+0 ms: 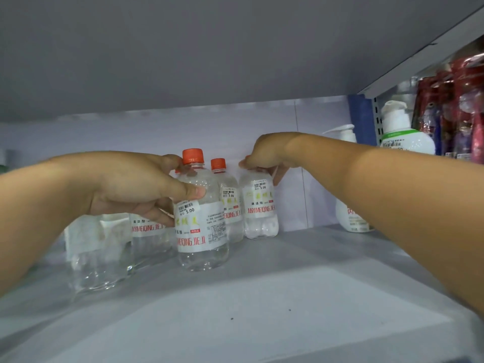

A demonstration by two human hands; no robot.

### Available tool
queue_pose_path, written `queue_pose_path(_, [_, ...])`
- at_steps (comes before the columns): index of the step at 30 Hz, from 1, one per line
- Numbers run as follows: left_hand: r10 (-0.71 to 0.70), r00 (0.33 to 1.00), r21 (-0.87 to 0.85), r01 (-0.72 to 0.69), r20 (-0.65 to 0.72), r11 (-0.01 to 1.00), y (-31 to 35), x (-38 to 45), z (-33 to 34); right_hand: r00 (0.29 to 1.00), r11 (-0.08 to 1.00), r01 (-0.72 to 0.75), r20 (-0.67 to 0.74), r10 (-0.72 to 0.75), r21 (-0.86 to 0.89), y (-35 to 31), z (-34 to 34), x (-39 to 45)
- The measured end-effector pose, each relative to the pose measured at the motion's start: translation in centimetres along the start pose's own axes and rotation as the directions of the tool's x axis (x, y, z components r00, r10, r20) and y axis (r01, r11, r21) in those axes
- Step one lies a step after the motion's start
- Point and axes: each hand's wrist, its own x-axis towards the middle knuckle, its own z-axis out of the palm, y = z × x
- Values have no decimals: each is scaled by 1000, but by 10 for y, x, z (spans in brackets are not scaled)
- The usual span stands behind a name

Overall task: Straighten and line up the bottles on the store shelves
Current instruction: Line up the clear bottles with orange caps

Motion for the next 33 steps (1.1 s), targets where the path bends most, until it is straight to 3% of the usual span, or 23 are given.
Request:
queue_pose_path(2, [-100,993,99,106,-58,990,-9,9,-21,1000,999,-7,2,6,46,1,0,3])
queue_pose_path(4, [-177,964,201,217,-201,955,-14,24,-35,999,1000,-7,-34,8,22,3,3,3])
queue_pose_path(8, [-125,986,-88,115,-111,989,-1,25,-17,996,998,-1,-85,-4,-58,7,8,5])
queue_pose_path(12, [-123,980,-126,103,-158,987,3,19,-17,964,983,66,-244,-107,-169,-1,-8,-13])
queue_pose_path(13, [-136,968,-148,106,-211,983,3,21,-14,954,990,111,-269,-130,-85,-8,-17,-23])
queue_pose_path(15, [-134,934,-105,104,-331,989,9,30,-1,981,972,149,-153,-122,180,-22,-34,-48])
queue_pose_path(16, [-127,924,-92,101,-361,991,13,34,6,991,970,135,-50,-127,203,-28,-37,-60])
queue_pose_path(19, [-108,933,-180,48,-343,983,18,41,10,983,983,176,64,-173,-46,-30,-28,-79])
queue_pose_path(21, [-67,939,-189,3,-336,982,15,40,7,980,979,197,43,-194,-56,-22,-19,-81])
queue_pose_path(25, [56,858,127,11,-510,992,6,40,1,990,991,128,-57,-129,-25,-7,-32,-79])
queue_pose_path(28, [101,827,204,17,-553,979,6,39,-6,988,997,57,-144,-63,-44,4,-42,-76])
queue_pose_path(33, [50,876,376,154,-479,914,6,54,-24,974,957,-109,-219,49,-269,15,-40,-54])
